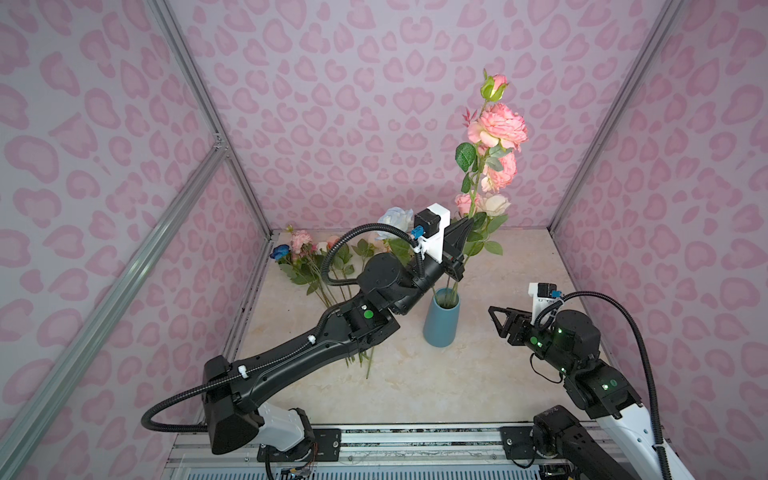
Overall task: Arrange the flowers into the vase
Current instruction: 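Carry the peach rose spray over the teal vase with the left gripper, then lower the spray stem into the teal vase while the right gripper nears the vase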
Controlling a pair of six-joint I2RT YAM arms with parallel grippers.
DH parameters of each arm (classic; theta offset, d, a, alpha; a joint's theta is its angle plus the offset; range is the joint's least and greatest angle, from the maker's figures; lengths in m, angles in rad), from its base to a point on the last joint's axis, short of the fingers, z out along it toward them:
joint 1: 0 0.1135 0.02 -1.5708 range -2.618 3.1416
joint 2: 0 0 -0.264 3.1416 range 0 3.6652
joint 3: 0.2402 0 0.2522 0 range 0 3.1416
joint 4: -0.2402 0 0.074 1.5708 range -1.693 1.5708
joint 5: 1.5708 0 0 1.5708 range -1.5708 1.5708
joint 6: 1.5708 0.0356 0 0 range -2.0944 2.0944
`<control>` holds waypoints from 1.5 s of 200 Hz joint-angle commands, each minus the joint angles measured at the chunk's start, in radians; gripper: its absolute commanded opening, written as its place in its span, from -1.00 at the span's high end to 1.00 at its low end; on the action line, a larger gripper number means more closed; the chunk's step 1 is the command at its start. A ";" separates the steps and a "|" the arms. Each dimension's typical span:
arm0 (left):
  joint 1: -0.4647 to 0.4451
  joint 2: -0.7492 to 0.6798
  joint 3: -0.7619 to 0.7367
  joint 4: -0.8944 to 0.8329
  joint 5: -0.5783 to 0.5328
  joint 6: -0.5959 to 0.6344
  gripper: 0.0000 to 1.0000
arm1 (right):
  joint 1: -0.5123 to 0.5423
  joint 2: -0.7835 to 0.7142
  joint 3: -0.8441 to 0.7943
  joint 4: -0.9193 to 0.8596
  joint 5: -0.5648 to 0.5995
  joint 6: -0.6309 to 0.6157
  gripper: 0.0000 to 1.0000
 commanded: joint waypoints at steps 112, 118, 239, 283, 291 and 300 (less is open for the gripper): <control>-0.002 0.097 -0.096 0.104 -0.114 0.045 0.93 | -0.002 -0.021 -0.034 0.030 -0.013 -0.011 -0.30; -0.002 0.089 -0.094 0.098 -0.112 0.048 0.93 | -0.002 -0.022 -0.035 0.034 -0.016 -0.006 -0.30; 0.172 0.418 -0.018 0.129 -0.001 -0.185 0.93 | 0.064 0.993 0.072 0.875 0.071 0.283 -0.14; 0.129 0.467 -0.063 0.173 -0.012 -0.225 0.93 | 0.057 0.948 -0.056 0.936 0.129 0.295 -0.10; 0.127 0.456 -0.086 0.185 -0.007 -0.233 0.93 | 0.057 0.923 -0.056 0.913 0.134 0.290 -0.10; 0.124 0.445 -0.091 0.183 0.008 -0.242 0.93 | 0.058 0.899 -0.054 0.897 0.139 0.289 -0.10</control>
